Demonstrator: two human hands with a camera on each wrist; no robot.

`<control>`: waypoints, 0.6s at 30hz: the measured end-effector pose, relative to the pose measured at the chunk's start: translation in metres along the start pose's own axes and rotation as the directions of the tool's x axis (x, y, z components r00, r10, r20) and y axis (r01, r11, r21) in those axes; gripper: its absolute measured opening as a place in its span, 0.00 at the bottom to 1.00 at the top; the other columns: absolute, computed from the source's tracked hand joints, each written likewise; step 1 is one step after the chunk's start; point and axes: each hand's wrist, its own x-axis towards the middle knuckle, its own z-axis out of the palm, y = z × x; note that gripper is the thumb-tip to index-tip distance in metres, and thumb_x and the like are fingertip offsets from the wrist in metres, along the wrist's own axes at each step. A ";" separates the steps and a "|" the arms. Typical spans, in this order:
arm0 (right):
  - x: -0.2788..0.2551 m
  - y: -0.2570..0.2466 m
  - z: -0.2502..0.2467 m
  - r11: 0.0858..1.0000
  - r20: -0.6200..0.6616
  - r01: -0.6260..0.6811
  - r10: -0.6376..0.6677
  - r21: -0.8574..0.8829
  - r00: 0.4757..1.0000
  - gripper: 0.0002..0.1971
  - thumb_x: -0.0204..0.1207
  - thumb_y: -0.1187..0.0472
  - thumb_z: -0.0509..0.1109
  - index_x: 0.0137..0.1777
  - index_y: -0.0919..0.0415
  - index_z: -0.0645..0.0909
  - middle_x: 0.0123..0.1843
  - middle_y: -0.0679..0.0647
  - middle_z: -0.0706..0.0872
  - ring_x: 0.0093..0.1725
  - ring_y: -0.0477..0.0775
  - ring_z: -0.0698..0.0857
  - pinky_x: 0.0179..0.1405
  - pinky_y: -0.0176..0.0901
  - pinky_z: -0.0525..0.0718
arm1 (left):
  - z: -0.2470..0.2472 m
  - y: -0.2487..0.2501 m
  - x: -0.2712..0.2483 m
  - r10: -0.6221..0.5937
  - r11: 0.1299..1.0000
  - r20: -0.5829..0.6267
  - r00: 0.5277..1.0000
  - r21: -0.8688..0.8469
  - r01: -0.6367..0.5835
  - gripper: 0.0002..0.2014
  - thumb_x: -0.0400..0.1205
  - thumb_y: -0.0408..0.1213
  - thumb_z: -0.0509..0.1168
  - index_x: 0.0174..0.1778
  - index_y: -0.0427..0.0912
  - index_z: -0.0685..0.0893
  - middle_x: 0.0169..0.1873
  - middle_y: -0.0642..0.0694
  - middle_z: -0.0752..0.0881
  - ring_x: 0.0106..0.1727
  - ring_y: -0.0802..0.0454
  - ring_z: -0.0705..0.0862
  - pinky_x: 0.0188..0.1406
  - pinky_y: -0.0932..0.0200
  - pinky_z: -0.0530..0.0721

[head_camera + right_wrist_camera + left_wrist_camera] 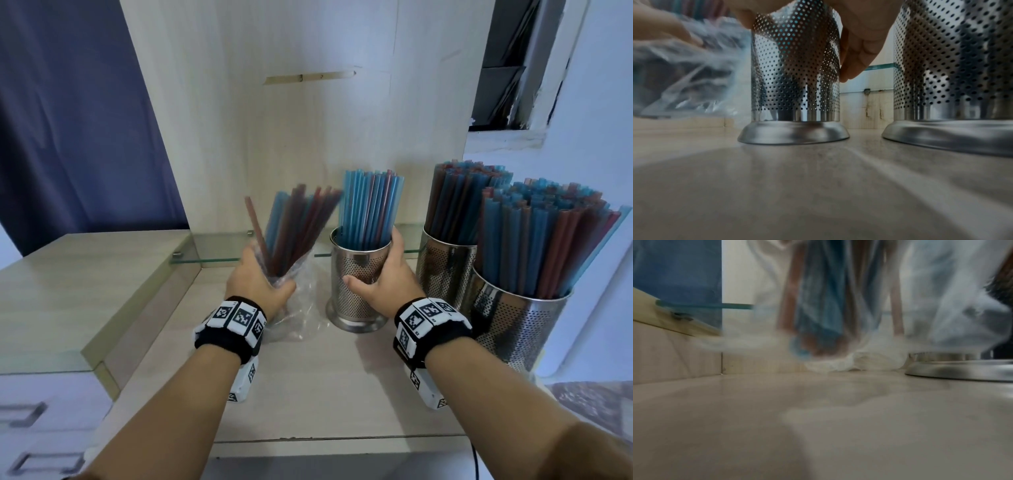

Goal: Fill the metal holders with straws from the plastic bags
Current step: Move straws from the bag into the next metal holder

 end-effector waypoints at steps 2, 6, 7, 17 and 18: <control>0.000 0.001 0.000 1.000 -0.003 -0.003 0.003 -0.008 1.000 0.62 0.62 0.43 0.83 0.85 0.42 0.40 0.81 0.52 0.71 0.76 0.54 0.76 0.75 0.53 0.76 | -0.004 0.002 -0.001 -0.029 0.993 -0.140 0.990 -0.115 0.013 0.36 0.69 0.45 0.78 0.69 0.44 0.68 0.44 0.51 0.82 0.43 0.46 0.82 0.48 0.59 0.80; 0.000 0.002 0.000 1.000 -0.006 0.003 -0.003 -0.004 1.000 0.61 0.62 0.45 0.84 0.85 0.42 0.41 0.81 0.51 0.72 0.76 0.53 0.76 0.74 0.52 0.76 | -0.005 -0.001 0.001 -0.061 0.998 -0.084 0.995 -0.039 0.058 0.41 0.71 0.48 0.76 0.77 0.42 0.65 0.50 0.47 0.86 0.46 0.44 0.84 0.47 0.59 0.79; 0.000 0.002 0.000 1.000 -0.008 0.006 -0.006 -0.002 1.000 0.61 0.62 0.44 0.84 0.84 0.41 0.42 0.81 0.51 0.72 0.75 0.53 0.76 0.74 0.53 0.77 | -0.004 0.000 0.002 -0.066 0.997 -0.021 0.998 0.029 0.066 0.40 0.71 0.50 0.76 0.74 0.40 0.65 0.54 0.43 0.86 0.50 0.40 0.85 0.47 0.56 0.80; -0.012 -0.026 -0.007 0.910 -0.254 0.151 -0.262 -0.386 0.931 0.62 0.63 0.28 0.72 0.87 0.59 0.43 0.86 0.61 0.57 0.84 0.61 0.58 0.82 0.65 0.54 | -0.007 0.000 -0.001 -0.002 1.000 0.039 0.999 0.019 0.001 0.34 0.70 0.49 0.77 0.67 0.45 0.68 0.42 0.48 0.80 0.45 0.41 0.83 0.43 0.58 0.79; -0.015 -0.034 -0.008 0.873 -0.274 0.222 -0.364 -0.435 0.890 0.59 0.65 0.27 0.68 0.86 0.62 0.47 0.85 0.63 0.59 0.82 0.63 0.59 0.82 0.65 0.54 | -0.007 0.000 -0.001 0.007 1.000 0.030 1.000 0.007 -0.007 0.32 0.70 0.49 0.77 0.64 0.45 0.69 0.41 0.49 0.79 0.44 0.42 0.82 0.42 0.59 0.79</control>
